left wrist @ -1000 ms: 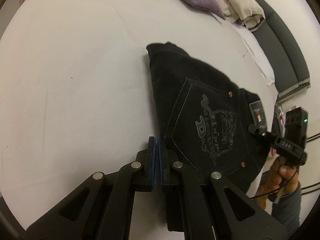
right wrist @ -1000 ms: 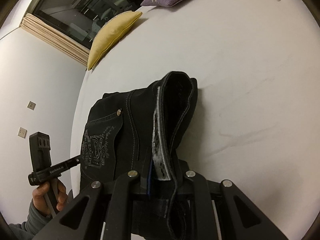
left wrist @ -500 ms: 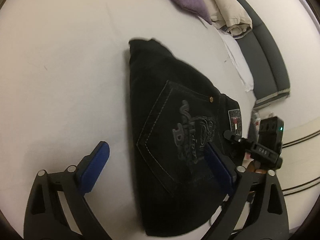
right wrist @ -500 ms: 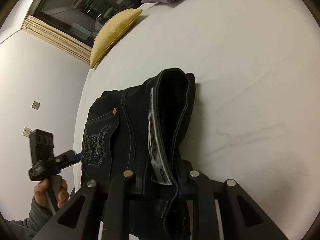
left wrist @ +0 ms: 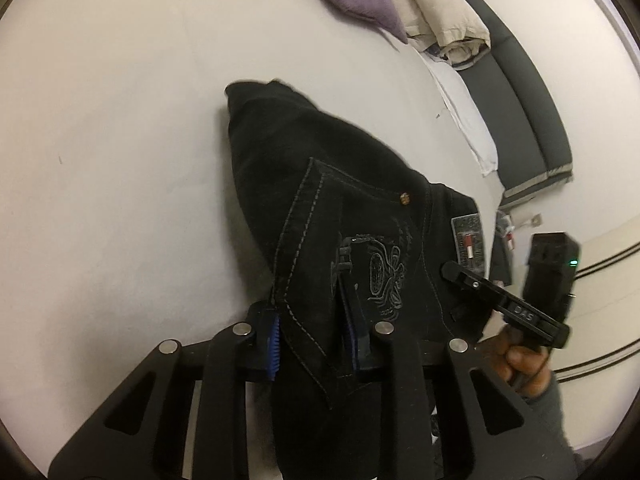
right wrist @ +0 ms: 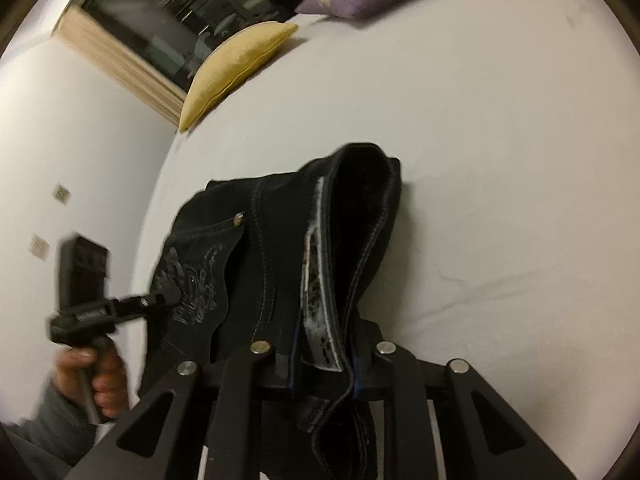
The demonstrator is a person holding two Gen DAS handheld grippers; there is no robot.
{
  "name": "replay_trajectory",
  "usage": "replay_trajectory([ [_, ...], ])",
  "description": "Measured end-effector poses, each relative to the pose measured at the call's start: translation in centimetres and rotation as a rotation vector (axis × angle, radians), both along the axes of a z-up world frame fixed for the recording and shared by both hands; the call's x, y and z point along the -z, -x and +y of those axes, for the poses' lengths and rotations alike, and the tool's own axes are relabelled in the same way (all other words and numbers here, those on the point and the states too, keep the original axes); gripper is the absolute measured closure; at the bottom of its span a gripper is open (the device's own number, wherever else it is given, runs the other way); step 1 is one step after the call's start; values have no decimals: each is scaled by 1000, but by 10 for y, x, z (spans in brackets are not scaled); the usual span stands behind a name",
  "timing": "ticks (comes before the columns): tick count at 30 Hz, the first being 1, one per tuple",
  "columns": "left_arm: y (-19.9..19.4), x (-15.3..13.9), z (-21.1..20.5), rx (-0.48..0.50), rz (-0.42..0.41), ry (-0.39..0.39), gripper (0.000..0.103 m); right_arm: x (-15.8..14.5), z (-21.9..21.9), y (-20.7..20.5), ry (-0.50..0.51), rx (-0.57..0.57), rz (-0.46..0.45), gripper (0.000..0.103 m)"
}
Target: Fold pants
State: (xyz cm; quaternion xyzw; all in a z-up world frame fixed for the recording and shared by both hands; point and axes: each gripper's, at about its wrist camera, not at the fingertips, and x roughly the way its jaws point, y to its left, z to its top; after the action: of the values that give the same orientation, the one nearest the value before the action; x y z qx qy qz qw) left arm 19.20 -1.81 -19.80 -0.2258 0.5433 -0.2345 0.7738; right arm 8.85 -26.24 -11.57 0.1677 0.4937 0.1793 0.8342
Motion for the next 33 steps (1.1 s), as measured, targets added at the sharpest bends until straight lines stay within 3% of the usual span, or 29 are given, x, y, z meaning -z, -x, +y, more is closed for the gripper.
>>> replay_trajectory([
  [7, 6, -52, 18, -12, -102, -11, 82, -44, 16, 18, 15, -11, -93, 86],
  [12, -1, -74, 48, -39, -127, -24, 81, -64, 27, 0, -42, -35, -114, 86],
  [15, -13, -55, 62, -53, -121, -49, 80, -48, 37, -20, -44, -40, -85, 86],
  [17, -24, -22, 70, -61, -63, -99, 74, -14, 41, -38, -38, -43, 9, 82],
  [18, -28, -4, 74, -72, -18, -112, 60, 12, 40, -46, -17, -11, 97, 74],
  [19, -29, 10, 81, -87, -3, -109, 55, 30, 37, -47, -2, 25, 145, 62],
  [21, -22, 8, 88, -97, -50, -101, 45, 34, 26, -38, -89, 56, 112, 57],
  [23, -14, -5, 89, -114, -86, -174, 35, 31, 14, -27, -120, 92, 110, 47],
  [25, -3, -29, 91, -129, -157, -228, 34, 19, 0, -15, -109, 146, 85, 44],
  [27, 15, -59, 91, -158, -262, -322, 22, -2, -14, 3, -118, 207, 17, 44],
  [30, 53, -114, 77, -178, -474, -470, 7, -48, -21, 32, -51, 270, -142, 31],
  [33, 84, -157, 53, -219, -575, -558, 6, -94, -11, 63, 16, 283, -321, 20],
])
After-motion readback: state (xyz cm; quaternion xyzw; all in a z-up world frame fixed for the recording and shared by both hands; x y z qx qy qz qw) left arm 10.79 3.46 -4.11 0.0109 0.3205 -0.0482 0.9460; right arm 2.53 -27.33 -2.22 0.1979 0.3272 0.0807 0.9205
